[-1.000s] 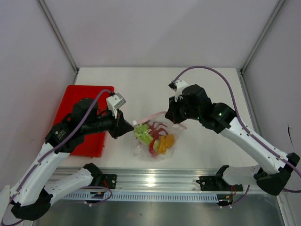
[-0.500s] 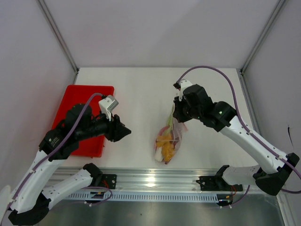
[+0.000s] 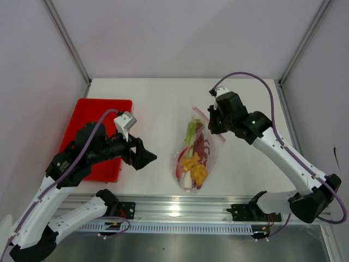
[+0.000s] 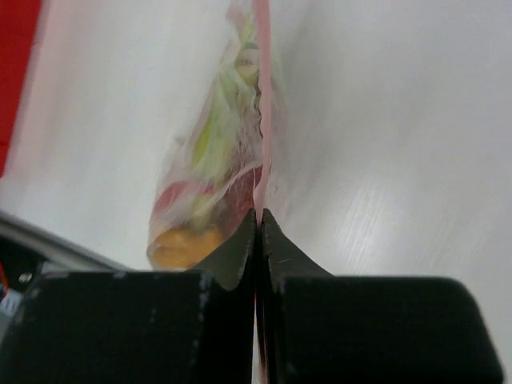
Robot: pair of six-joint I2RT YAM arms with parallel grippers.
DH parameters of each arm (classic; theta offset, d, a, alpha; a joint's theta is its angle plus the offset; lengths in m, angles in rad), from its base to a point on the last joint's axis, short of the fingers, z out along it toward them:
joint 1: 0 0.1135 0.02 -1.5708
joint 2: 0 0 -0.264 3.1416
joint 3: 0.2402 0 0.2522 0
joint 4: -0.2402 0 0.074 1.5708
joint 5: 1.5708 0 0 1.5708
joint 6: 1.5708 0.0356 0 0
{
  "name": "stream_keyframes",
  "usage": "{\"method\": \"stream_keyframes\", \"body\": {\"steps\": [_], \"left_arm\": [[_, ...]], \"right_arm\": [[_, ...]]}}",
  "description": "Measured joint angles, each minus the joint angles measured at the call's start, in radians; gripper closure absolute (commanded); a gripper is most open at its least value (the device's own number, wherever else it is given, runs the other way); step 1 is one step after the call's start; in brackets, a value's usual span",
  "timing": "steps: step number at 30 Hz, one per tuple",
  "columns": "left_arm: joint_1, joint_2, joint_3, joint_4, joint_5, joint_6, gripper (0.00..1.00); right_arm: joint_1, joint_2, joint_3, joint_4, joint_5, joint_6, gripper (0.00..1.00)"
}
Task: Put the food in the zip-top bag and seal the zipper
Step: Place the zipper food storage bag at the center of the board.
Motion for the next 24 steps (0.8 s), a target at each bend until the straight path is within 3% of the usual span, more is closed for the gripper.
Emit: {"method": "stream_keyframes", "body": {"steps": [11, 22, 24], "left_arm": [[0.0, -0.012, -0.04, 0.027, 0.051, -0.016, 0.0], [0.0, -0.014, -0.071, 0.058, 0.079, -0.018, 0.0], [0.0, -0.014, -0.077, 0.065, 0.086, -0.019, 0.01]], "right_arm": [[-0.114, 0.195, -0.006, 0.051, 0.167, -0.016, 0.96], [-0.187, 0.274, -0.005, 0.114, 0.198, -0.033, 0.62], [-0.195, 0.289, 0.002, 0.114, 0.204, -0.035, 0.5]]}}
